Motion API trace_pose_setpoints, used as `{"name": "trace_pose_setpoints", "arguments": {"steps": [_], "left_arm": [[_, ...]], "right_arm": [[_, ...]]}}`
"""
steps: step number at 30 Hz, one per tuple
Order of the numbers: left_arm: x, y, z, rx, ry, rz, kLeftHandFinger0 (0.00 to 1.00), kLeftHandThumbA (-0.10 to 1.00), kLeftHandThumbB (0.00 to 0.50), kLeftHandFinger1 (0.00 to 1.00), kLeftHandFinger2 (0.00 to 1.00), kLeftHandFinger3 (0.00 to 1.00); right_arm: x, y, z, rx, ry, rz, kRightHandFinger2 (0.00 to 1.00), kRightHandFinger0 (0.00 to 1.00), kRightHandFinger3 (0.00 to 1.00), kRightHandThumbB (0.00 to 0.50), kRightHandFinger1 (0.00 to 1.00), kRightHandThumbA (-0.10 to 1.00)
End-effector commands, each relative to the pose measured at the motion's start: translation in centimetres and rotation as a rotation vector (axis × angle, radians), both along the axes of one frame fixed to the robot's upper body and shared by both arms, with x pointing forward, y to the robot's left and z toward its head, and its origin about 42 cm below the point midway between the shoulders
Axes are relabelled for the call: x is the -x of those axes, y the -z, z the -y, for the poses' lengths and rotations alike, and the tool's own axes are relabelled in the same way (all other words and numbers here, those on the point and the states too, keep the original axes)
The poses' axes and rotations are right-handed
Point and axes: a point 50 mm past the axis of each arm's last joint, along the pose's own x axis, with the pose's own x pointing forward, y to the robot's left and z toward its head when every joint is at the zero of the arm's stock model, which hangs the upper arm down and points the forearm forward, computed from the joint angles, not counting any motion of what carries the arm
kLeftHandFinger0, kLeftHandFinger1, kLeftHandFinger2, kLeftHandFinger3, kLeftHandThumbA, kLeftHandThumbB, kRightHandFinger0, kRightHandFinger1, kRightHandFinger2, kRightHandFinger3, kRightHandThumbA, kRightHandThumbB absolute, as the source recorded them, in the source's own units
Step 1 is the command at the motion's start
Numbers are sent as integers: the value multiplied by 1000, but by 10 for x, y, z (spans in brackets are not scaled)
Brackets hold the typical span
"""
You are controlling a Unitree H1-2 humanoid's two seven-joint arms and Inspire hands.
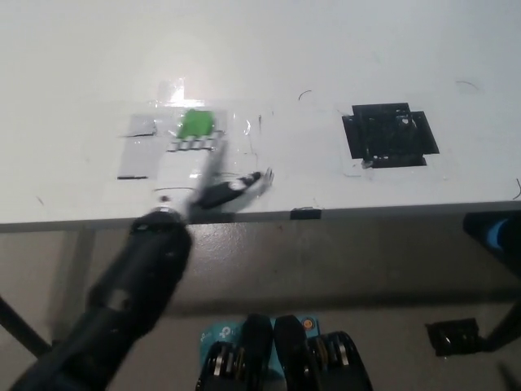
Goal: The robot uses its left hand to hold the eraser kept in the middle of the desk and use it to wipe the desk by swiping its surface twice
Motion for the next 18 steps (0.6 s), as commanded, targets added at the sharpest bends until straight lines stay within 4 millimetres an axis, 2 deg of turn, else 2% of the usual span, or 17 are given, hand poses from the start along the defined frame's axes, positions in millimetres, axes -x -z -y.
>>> {"name": "trace_pose_setpoints", "arguments": {"steps": [1, 2, 3, 4, 5, 9, 10, 12, 13, 15, 16, 18], "left_arm": [[34, 53, 49, 74, 99, -274, 1000, 1000, 471, 1000, 1000, 1000], [35, 53, 56, 80, 114, -282, 1000, 1000, 467, 1000, 1000, 1000], [36, 54, 55, 83, 112, -283, 1000, 1000, 465, 1000, 1000, 1000], [38, 54, 66, 102, 128, -291, 1000, 1000, 495, 1000, 1000, 1000], [40, 54, 76, 117, 146, -295, 1000, 1000, 500, 1000, 1000, 1000], [44, 54, 81, 110, 161, -290, 1000, 1000, 481, 1000, 1000, 1000], [45, 53, 89, 100, 175, -280, 1000, 1000, 475, 1000, 1000, 1000], [46, 54, 90, 95, 178, -277, 1000, 1000, 486, 1000, 1000, 1000], [46, 53, 98, 55, 201, -280, 1000, 1000, 469, 1000, 1000, 1000], [47, 54, 104, -1, 221, -290, 1000, 1000, 473, 1000, 1000, 1000], [47, 55, 108, -31, 229, -291, 1000, 1000, 460, 1000, 1000, 1000], [49, 59, 110, -91, 241, -291, 1000, 1000, 471, 1000, 1000, 1000]], "right_arm": [[-8, -20, 3, 41, 10, 79, 1000, 1000, 1000, 18, 1000, 1000], [-8, -21, 2, 34, 17, 88, 1000, 1000, 1000, 23, 1000, 1000], [-9, -21, 1, 34, 14, 88, 1000, 1000, 1000, 22, 1000, 1000], [-10, -21, 1, 29, 17, 88, 1000, 1000, 1000, 42, 1000, 1000], [-10, -22, 2, 23, 26, 95, 1000, 1000, 1000, 34, 1000, 1000], [-13, -24, -2, 34, 48, 107, 1000, 1000, 1000, 20, 1000, 1000], [-14, -24, -2, 12, 59, 131, 1000, 1000, 1000, 13, 1000, 1000], [-15, -23, -5, 7, 58, 131, 1000, 1000, 1000, 15, 1000, 1000], [-15, -23, -3, 3, 73, 137, 1000, 1000, 1000, 29, 1000, 1000], [-16, -23, -3, 12, 83, 133, 1000, 1000, 1000, 42, 1000, 1000], [-16, -23, -3, 8, 87, 132, 1000, 1000, 1000, 42, 1000, 1000], [-15, -22, -6, -3, 91, 133, 1000, 1000, 1000, 19, 1000, 1000]]}}
